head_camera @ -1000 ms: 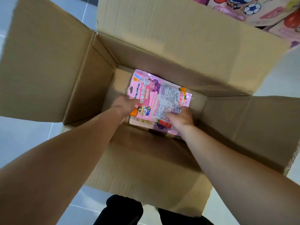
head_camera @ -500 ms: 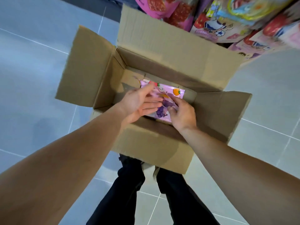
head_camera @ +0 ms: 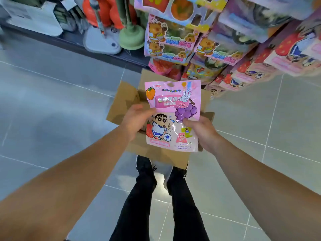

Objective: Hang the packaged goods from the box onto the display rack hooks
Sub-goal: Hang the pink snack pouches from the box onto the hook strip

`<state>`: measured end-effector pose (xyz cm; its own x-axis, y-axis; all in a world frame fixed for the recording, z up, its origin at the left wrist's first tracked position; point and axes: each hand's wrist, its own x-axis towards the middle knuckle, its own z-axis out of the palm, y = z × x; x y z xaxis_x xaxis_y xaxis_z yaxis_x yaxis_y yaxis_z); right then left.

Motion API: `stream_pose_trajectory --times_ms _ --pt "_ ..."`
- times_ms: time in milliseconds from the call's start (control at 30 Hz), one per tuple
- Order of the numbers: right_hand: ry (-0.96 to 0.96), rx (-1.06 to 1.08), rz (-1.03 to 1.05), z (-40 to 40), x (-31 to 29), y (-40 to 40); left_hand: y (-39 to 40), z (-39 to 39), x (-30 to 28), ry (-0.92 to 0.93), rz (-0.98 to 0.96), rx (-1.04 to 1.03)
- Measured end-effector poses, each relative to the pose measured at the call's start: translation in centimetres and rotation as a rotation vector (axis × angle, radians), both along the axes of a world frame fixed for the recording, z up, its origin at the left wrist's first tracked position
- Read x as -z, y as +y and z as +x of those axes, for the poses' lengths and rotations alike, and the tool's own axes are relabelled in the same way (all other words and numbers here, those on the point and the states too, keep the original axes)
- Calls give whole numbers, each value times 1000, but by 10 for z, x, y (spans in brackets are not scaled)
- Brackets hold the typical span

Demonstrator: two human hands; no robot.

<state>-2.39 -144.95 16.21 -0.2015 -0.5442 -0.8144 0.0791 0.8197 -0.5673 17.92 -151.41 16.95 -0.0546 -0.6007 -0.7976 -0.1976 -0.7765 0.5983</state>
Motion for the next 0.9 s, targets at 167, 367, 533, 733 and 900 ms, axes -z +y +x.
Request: stream_pose_trajectory --times_ms 167,367,533,733,900 --pt "-182 60 -61 -2 -93 13 7 3 -79 181 33 69" --pt "-186 100 -183 -22 -181 60 39 -15 -166 235 -98 138" --pt "-145 223 -342 -45 -246 106 84 -50 -233 250 -222 141" --pt "-72 223 -478 -88 -315 158 134 -97 -304 268 -354 185" --pt "-34 269 -585 -123 -368 191 159 -134 -360 302 -436 266"
